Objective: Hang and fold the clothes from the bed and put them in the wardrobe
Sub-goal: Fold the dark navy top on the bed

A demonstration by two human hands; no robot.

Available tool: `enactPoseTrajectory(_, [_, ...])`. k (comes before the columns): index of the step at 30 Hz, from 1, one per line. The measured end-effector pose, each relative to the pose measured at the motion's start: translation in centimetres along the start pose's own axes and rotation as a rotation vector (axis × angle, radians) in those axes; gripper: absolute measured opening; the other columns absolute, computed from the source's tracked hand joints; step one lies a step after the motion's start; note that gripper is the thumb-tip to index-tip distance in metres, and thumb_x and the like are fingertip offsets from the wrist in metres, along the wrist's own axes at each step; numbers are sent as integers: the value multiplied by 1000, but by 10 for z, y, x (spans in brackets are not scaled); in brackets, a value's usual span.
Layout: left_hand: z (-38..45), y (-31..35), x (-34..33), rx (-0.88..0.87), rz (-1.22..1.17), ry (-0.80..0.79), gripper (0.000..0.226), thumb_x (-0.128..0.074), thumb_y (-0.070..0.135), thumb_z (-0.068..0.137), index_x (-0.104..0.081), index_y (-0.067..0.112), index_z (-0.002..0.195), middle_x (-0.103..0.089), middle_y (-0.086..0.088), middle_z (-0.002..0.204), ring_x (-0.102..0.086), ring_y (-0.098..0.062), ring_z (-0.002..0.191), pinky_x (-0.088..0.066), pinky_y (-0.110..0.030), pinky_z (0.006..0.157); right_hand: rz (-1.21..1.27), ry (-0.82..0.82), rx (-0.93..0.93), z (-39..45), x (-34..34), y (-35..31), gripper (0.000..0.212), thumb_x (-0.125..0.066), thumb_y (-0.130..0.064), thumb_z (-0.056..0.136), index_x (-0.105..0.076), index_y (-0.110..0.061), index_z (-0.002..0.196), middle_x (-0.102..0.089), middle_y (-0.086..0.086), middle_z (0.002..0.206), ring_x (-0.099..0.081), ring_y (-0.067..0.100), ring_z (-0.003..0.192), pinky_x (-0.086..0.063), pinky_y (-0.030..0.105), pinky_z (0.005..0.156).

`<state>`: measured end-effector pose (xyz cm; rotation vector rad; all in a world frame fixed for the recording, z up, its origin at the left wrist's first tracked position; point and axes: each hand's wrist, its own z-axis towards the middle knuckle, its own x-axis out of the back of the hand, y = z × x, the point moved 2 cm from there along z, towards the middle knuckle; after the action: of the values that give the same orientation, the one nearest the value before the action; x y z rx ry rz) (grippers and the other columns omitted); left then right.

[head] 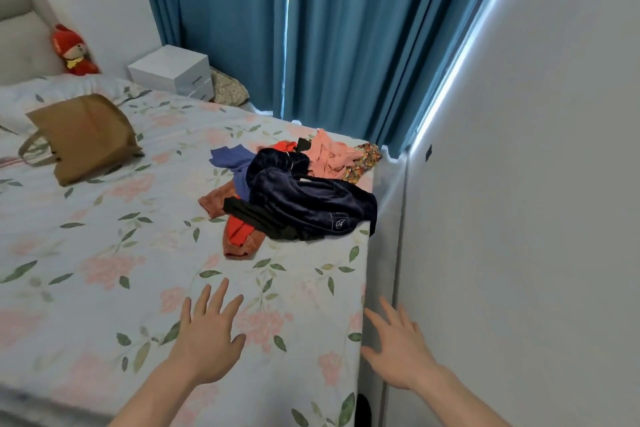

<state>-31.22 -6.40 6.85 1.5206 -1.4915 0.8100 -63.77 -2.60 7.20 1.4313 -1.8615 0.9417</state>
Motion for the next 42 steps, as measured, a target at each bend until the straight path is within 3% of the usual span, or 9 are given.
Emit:
enactPoseTrajectory(11, [14,46,-11,311,-162,-12,69,-37,51,102,-8,33,162,23,0,167,19,-30,154,7,-53,125,-202,-183,323,129,40,-11,75,-44,-50,101,-6,-33,163,18,-3,169,16,31,156,-1,53,126])
enactPoseTrajectory(17, [5,74,-10,449,-243,11,69,-39,51,101,-9,35,161,24,2,167,21,-28,154,6,-52,125,-227,-203,450,166,58,-15,75,-46,-49,100,-8,-32,163,15,-2,170,14,30,156,-3,52,127])
enactPoseTrajectory(25, [3,81,9,398,-240,65,67,-39,49,101,-12,34,161,21,1,168,17,-28,155,6,-50,126,-194,-166,422,168,71,11,77,-48,-49,99,-9,-31,163,10,-3,170,9,30,157,-9,50,127])
enactPoseTrajectory(31, [41,94,13,314,-203,7,67,-39,48,101,-13,33,161,20,0,168,17,-29,155,6,-51,125,-123,-136,342,197,86,40,77,-51,-51,97,-11,-34,161,9,-5,170,6,28,157,-14,47,127])
enactPoseTrajectory(42, [218,87,40,445,-201,-90,67,-44,46,99,-19,31,160,10,-2,170,10,-29,156,3,-51,126,-180,-145,309,446,132,46,77,-53,-43,98,-14,-25,162,-1,1,170,-8,29,156,-27,45,122])
